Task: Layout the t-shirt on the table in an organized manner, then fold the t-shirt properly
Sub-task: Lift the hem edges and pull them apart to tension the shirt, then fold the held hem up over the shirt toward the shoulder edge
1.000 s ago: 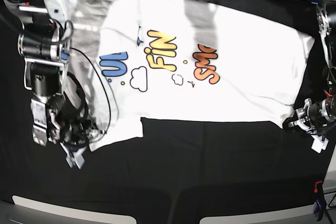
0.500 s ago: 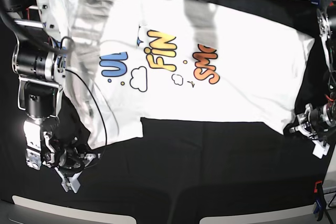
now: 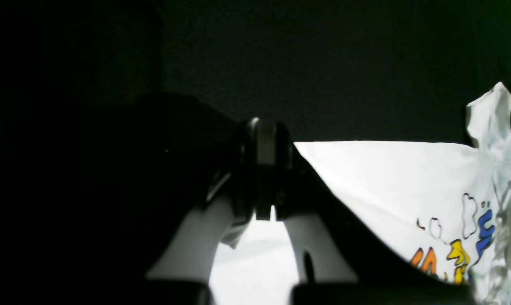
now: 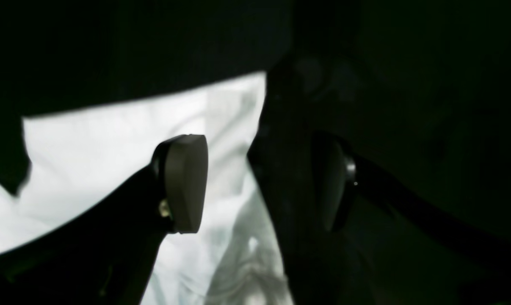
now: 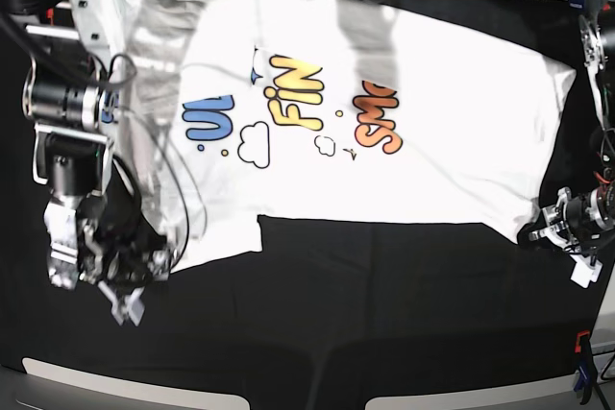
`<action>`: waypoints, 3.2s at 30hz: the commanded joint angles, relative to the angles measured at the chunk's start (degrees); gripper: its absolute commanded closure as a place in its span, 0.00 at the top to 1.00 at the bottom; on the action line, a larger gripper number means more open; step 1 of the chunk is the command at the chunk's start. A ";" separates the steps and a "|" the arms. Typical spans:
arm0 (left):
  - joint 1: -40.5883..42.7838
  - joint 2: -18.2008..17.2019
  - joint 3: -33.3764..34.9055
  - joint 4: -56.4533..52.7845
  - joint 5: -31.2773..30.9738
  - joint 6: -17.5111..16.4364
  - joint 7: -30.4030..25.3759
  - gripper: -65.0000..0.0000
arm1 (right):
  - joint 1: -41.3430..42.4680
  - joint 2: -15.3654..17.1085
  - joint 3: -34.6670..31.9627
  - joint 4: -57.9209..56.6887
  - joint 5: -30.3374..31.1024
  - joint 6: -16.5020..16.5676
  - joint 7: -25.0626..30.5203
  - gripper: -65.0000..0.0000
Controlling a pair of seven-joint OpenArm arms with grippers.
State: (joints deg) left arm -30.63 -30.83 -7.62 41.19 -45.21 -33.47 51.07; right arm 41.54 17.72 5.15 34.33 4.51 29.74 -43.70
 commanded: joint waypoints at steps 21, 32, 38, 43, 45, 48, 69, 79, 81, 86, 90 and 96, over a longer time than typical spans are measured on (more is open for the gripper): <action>-1.77 -1.09 -0.31 0.79 -1.38 -0.44 -1.42 0.00 | -3.48 -4.87 0.11 0.85 6.64 4.87 1.31 0.54; -1.77 -1.09 -0.31 0.79 -1.38 -0.42 -1.40 0.00 | -2.86 -4.48 0.11 0.87 6.56 4.76 1.16 0.01; -1.77 -1.09 -0.31 0.79 -1.38 -0.42 -1.40 0.00 | -1.38 -3.80 0.11 0.94 6.58 4.76 -0.72 0.00; -1.79 -1.09 -0.31 0.79 -1.38 -0.44 -1.60 0.00 | 0.44 -1.95 0.11 0.94 5.99 4.74 -0.24 0.00; -1.97 -1.09 -0.31 0.79 -1.38 -0.44 -1.92 0.00 | 1.90 -1.25 0.11 0.94 5.84 4.72 -0.79 0.00; -2.93 -1.09 -0.31 0.79 -1.38 -0.42 -2.08 0.00 | 4.55 -0.22 0.11 0.94 4.57 4.52 -0.90 0.00; -3.34 -1.09 -0.31 1.57 0.44 -6.53 -3.17 0.00 | 9.42 0.90 0.09 1.73 14.10 10.26 -5.86 0.00; 14.08 -1.11 -0.31 25.66 -0.20 -6.53 -5.44 0.00 | -8.98 2.64 0.15 29.07 17.05 10.26 -9.14 0.00; 17.99 -1.11 -0.33 32.20 0.92 -6.53 -5.90 0.00 | -14.40 3.10 0.22 36.65 17.16 10.26 -9.49 0.00; 26.12 -1.49 -0.33 44.78 6.82 -2.36 -8.70 0.00 | -27.47 3.21 4.24 52.61 17.20 10.26 -9.77 0.00; 30.67 -1.70 -0.33 50.95 10.82 0.94 -9.14 0.00 | -36.50 3.23 10.47 60.17 18.91 10.26 -9.90 0.00; 36.61 -1.70 -0.33 54.45 13.33 1.14 -9.25 0.00 | -46.27 3.21 19.15 64.72 21.75 10.26 -9.94 0.00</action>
State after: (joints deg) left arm 7.01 -31.44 -7.51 94.61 -31.05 -32.36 43.38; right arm -5.72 20.01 24.08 97.76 25.50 39.88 -54.98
